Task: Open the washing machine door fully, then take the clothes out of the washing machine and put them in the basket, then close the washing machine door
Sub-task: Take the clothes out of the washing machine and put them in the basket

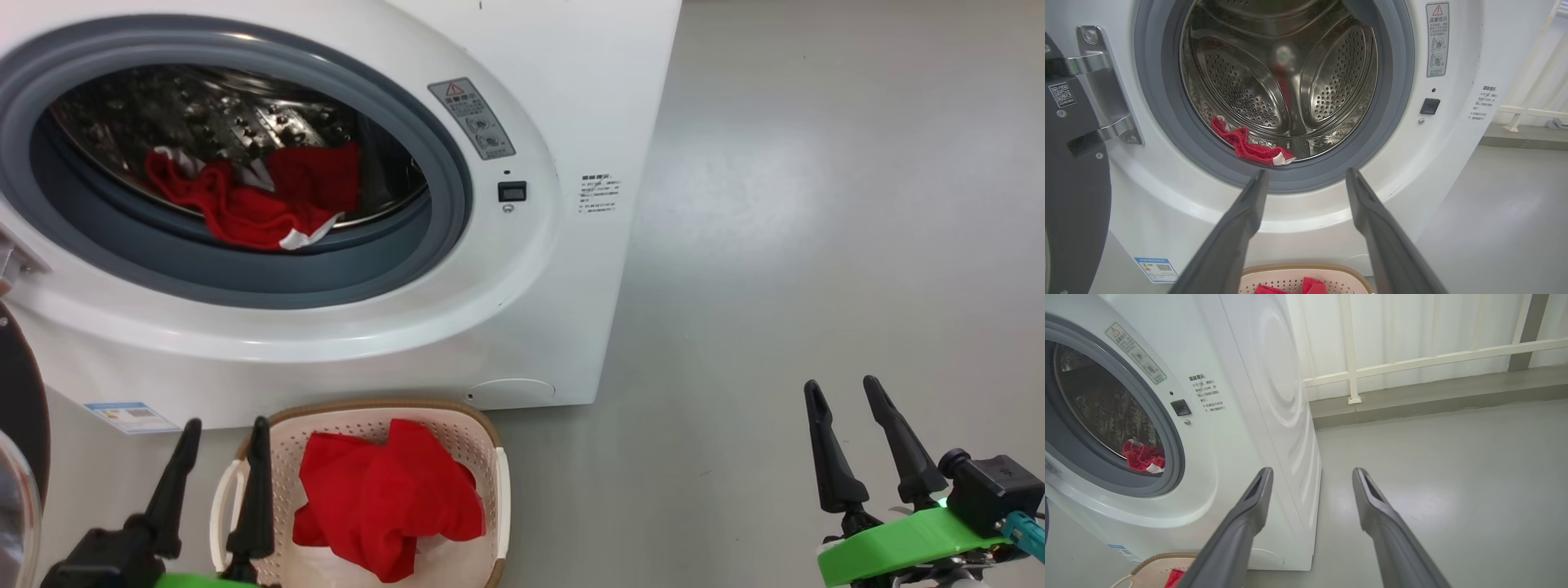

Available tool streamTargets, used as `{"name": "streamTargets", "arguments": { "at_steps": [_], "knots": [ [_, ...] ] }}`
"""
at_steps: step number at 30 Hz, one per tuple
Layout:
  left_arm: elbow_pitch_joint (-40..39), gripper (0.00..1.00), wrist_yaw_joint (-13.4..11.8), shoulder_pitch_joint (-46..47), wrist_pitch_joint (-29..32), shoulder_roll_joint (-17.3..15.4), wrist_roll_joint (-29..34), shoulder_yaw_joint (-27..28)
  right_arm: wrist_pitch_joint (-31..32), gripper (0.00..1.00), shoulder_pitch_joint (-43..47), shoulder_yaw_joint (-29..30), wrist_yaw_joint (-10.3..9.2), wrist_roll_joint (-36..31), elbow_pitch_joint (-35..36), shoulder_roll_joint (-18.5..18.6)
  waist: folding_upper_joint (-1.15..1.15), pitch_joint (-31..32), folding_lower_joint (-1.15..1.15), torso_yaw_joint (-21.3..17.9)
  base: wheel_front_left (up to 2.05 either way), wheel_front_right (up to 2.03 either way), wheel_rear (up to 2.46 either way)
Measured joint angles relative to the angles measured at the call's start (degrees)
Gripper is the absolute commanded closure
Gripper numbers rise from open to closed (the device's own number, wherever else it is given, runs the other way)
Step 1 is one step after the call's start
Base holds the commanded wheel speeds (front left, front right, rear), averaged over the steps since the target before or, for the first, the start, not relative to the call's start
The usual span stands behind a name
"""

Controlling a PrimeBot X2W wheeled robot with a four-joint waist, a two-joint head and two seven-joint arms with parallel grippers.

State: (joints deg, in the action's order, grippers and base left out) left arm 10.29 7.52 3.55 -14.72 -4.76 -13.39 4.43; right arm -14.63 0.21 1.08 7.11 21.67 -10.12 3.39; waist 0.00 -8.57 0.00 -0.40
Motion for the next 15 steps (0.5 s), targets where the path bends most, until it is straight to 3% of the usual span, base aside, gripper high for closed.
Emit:
{"name": "streamTargets", "arguments": {
  "at_steps": [15],
  "knots": [
    [-2.5,0.00,0.0,-2.6,0.0,1.2,0.2,1.0,0.0,0.00,1.0,0.4,0.00,0.0,0.5,0.0,0.00,-0.7,0.00,0.1,0.00,0.00,0.00]
  ]
}}
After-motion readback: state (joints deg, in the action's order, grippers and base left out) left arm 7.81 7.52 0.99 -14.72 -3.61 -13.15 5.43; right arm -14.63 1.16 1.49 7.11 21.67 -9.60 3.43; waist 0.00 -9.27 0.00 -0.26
